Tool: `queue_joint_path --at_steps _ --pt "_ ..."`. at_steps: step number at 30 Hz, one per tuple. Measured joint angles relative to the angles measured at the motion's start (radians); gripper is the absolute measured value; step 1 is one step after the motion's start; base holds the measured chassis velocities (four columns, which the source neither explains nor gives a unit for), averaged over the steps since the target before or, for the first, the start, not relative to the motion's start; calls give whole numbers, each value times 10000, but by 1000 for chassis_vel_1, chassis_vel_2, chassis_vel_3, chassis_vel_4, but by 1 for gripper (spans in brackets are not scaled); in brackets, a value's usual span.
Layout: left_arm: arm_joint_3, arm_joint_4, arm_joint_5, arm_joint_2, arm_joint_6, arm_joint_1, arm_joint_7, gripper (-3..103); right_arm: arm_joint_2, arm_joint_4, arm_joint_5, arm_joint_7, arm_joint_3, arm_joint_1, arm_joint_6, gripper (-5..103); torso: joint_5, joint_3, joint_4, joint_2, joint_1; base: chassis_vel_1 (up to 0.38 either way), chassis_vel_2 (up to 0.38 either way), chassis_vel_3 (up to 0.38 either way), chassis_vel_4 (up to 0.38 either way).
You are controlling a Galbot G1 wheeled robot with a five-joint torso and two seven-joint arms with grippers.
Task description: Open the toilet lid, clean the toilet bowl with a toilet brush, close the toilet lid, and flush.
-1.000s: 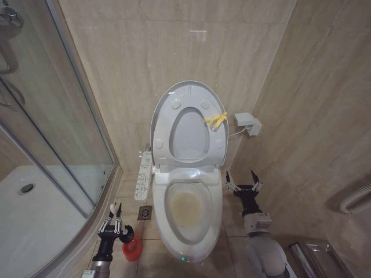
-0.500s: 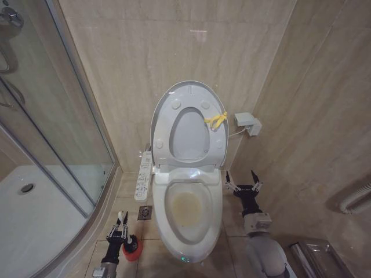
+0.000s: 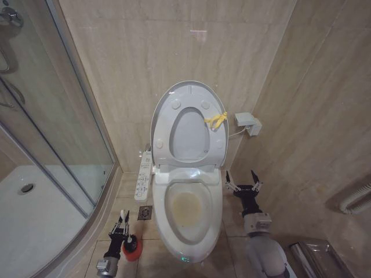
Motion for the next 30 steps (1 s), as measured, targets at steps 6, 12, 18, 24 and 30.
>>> queue_joint_path --at_steps 6,12,18,24,30 --pt "169 834 -68 -48 0 -543 186 19 0 0 0 0 0 0 0 100 0 0 -1 0 0 0 0 0 0" --pt "311 1405 -27 -47 -1 -863 433 19 0 0 0 0 0 0 0 100 1 0 -1 0 0 0 0 0 0" --pt "558 1857 332 -116 56 -945 380 19 0 0 0 0 0 0 0 100 2 -2 -3 0 0 0 0 0 0" --pt "581 1503 692 -79 427 -592 -44 23 0 0 0 0 0 0 0 100 3 -2 -2 1 -2 0 0 0 0" --pt "426 965 1164 37 1009 -57 -533 23 0 0 0 0 0 1 0 100 2 -1 -3 1 -1 0 0 0 0"
